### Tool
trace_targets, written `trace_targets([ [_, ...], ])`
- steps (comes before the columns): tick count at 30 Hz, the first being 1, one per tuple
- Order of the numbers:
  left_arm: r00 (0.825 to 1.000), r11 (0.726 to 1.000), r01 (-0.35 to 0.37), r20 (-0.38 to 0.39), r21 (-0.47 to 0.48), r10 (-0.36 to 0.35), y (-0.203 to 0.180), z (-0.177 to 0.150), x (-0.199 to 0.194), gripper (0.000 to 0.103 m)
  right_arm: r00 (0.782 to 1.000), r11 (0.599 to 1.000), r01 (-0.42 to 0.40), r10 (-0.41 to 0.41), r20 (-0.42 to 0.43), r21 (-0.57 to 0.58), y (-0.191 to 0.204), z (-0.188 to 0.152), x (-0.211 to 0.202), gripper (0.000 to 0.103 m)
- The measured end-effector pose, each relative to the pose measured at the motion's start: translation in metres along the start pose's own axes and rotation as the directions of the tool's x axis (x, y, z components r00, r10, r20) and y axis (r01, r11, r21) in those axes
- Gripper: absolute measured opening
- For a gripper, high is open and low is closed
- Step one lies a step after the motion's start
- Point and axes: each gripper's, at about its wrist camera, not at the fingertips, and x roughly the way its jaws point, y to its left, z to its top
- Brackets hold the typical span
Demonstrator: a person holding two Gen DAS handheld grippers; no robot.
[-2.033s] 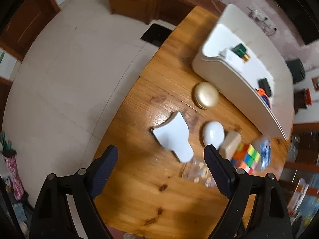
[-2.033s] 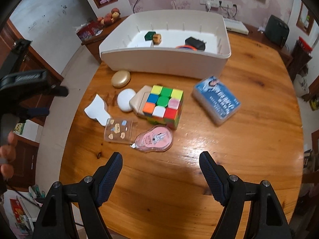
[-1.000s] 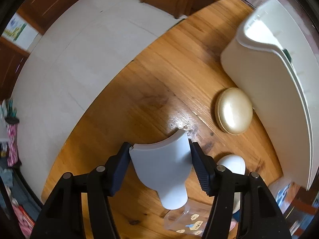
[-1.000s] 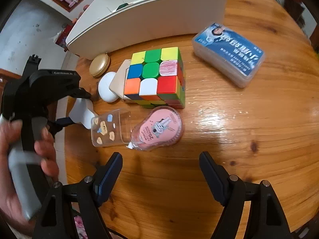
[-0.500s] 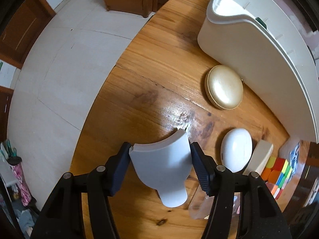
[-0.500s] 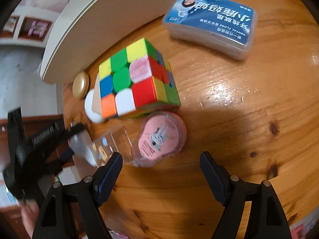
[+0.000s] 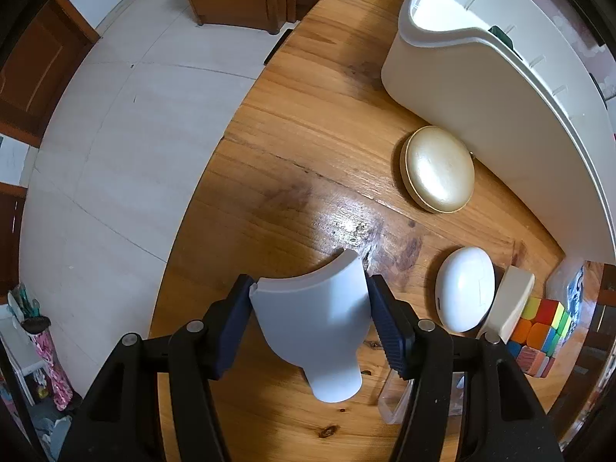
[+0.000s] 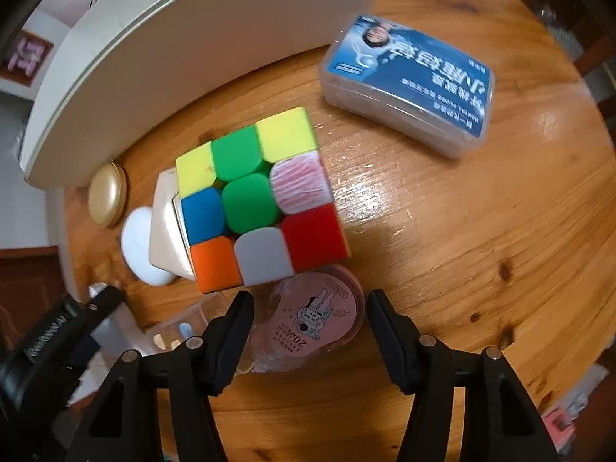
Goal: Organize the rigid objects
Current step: 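Grasp the pink tape dispenser with right tool while left tool holds the foam piece, then carry foam piece and tape dispenser into the white bin and open both tools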
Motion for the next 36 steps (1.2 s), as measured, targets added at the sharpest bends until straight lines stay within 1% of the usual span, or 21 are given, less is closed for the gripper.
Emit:
trace_targets([
  [3,1.0,1.0,0.001,-0.002,0.017,-0.001,-0.002,0.0,0.0,0.064,0.997,0.996,0.063,-0.061,0.044,-0.069,0.013,-0.002,0.001,0.054],
  [5,1.0,1.0,0.009,-0.008,0.025,-0.009,-0.008,-0.001,0.002,0.064,0.996,0.992,0.066,-0.059,0.065,-0.107,0.019,-0.006,0.001,0.053],
  [7,1.0,0.999,0.015,-0.016,0.038,-0.015,-0.009,-0.003,-0.002,0.064,0.997,0.991,0.052,-0.044,0.067,-0.122,0.018,-0.009,0.001,0.052],
  [8,1.0,0.999,0.017,-0.016,0.046,-0.016,-0.01,-0.004,-0.003,0.063,0.998,0.992,0.033,-0.026,0.063,-0.12,0.017,-0.009,0.001,0.052],
  [10,1.0,0.998,0.025,-0.015,0.061,-0.024,-0.011,-0.007,-0.007,0.063,0.999,0.993,-0.007,0.013,0.048,-0.116,0.003,-0.021,-0.001,0.052],
  [12,0.999,0.997,0.037,-0.01,0.071,-0.036,-0.01,-0.009,-0.013,0.063,0.998,0.992,-0.048,0.052,0.033,-0.119,-0.01,-0.025,-0.001,0.051],
  [14,0.999,0.996,0.043,-0.001,0.081,-0.043,-0.01,-0.012,-0.019,0.063,0.993,0.987,-0.114,0.118,0.029,-0.117,-0.023,-0.028,-0.004,0.051],
  [16,0.999,0.995,0.046,0.014,0.092,-0.048,-0.011,-0.015,-0.026,0.063,0.988,0.981,-0.139,0.146,0.04,-0.137,-0.038,-0.035,-0.008,0.051],
  [19,0.998,0.993,0.054,0.038,0.104,-0.058,-0.013,-0.021,-0.037,0.063,0.977,0.97,-0.18,0.196,0.086,-0.162,-0.053,-0.041,-0.022,0.051],
  [22,0.995,0.991,0.06,0.066,0.12,-0.069,-0.017,-0.029,-0.049,0.063,0.961,0.958,-0.192,0.227,0.156,-0.212,-0.063,-0.05,-0.041,0.051],
  [24,0.994,0.989,0.077,0.069,0.123,-0.086,-0.021,-0.033,-0.057,0.063,0.95,0.952,-0.193,0.242,0.196,-0.238,-0.065,-0.052,-0.054,0.051],
  [28,0.987,0.983,0.117,0.09,0.144,-0.131,-0.032,-0.037,-0.084,0.063,0.928,0.939,-0.197,0.272,0.254,-0.283,-0.061,-0.043,-0.079,0.051],
  [29,0.984,0.98,0.124,0.104,0.157,-0.142,-0.037,-0.036,-0.094,0.063,0.924,0.936,-0.198,0.277,0.264,-0.29,-0.05,-0.043,-0.084,0.051],
  [30,0.982,0.977,0.129,0.115,0.17,-0.15,-0.038,-0.037,-0.1,0.063,0.92,0.934,-0.202,0.284,0.271,-0.296,-0.06,-0.04,-0.095,0.051],
  [33,0.974,0.967,0.148,0.14,0.207,-0.179,-0.05,-0.024,-0.126,0.063,0.904,0.925,-0.207,0.305,0.299,-0.319,-0.058,-0.031,-0.115,0.051],
  [36,0.963,0.955,0.169,0.167,0.244,-0.213,-0.06,-0.01,-0.155,0.063,0.881,0.915,-0.211,0.33,0.339,-0.343,-0.058,-0.02,-0.141,0.052],
])
